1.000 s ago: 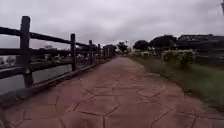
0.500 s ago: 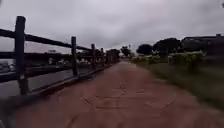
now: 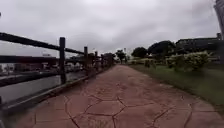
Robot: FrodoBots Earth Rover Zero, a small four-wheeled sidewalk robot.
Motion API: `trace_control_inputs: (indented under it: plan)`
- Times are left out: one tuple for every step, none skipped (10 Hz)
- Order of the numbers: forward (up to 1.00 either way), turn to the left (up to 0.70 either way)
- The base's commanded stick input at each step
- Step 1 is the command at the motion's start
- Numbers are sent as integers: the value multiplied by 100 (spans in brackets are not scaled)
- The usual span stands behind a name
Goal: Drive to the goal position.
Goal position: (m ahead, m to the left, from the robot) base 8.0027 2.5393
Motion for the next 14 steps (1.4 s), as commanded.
trace_control_inputs:
  plan:
    - [98,0]
    - [98,0]
    - [98,0]
    - [98,0]
    - [98,0]
    - [98,0]
    - [98,0]
    - [98,0]
    - [98,0]
    - [98,0]
    - [98,0]
    - [98,0]
    - [98,0]
    - [98,0]
